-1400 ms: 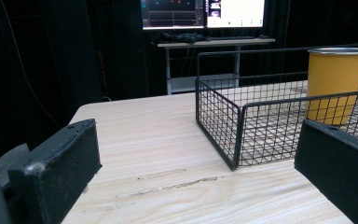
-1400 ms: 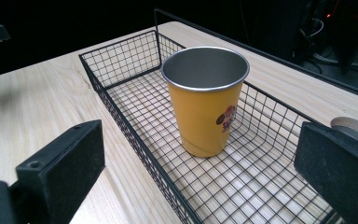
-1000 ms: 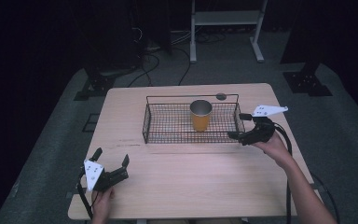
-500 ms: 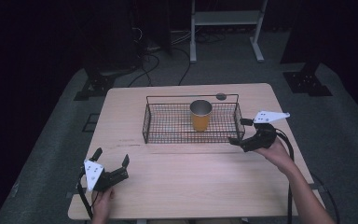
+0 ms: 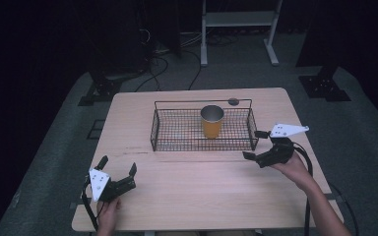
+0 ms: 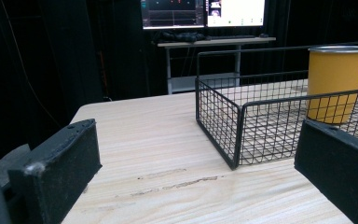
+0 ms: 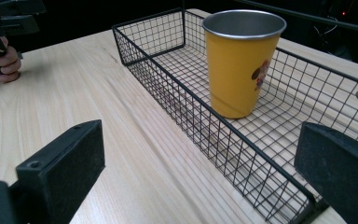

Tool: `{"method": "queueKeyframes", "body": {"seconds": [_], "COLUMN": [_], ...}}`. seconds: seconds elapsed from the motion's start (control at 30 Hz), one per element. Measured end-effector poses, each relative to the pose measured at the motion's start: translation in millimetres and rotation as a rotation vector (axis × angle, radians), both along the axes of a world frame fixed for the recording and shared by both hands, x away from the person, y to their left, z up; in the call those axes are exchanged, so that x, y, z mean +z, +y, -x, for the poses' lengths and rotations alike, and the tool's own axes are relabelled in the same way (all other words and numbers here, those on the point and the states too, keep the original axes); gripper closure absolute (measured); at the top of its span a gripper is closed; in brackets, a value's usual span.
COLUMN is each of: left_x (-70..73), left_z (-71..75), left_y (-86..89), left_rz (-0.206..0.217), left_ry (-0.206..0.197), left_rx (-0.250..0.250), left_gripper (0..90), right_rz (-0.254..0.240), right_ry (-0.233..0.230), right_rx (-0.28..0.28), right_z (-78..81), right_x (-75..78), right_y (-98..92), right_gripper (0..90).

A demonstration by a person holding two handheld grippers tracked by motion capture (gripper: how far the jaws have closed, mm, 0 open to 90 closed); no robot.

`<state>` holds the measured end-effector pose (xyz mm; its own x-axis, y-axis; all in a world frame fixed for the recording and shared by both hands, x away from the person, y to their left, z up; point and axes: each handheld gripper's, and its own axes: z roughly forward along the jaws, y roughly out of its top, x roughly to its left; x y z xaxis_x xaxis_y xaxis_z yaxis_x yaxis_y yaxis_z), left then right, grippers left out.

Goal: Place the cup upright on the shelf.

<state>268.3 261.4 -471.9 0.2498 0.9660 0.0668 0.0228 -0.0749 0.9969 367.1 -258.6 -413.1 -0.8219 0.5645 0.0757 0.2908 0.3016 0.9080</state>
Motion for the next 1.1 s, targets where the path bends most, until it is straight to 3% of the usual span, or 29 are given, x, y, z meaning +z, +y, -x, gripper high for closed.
{"method": "queueKeyframes", "body": {"seconds": [0.63,1.1], "left_x": [-0.1,-0.1], "left_z": [0.0,0.2], "left_y": [-0.2,-0.2], "left_rz": [0.000,0.001], "left_ry": [-0.001,-0.002], "left_rx": [0.000,0.001], "left_gripper": [0.0,0.0], "right_rz": [-0.009,-0.022], "right_ry": [0.038,0.034], "right_rx": [-0.001,-0.015], "right_z": [14.2,26.6], "right_x": [-18.3,-26.5], "right_y": [-9.4,-15.7], "right_gripper": [1.3,1.3]}}
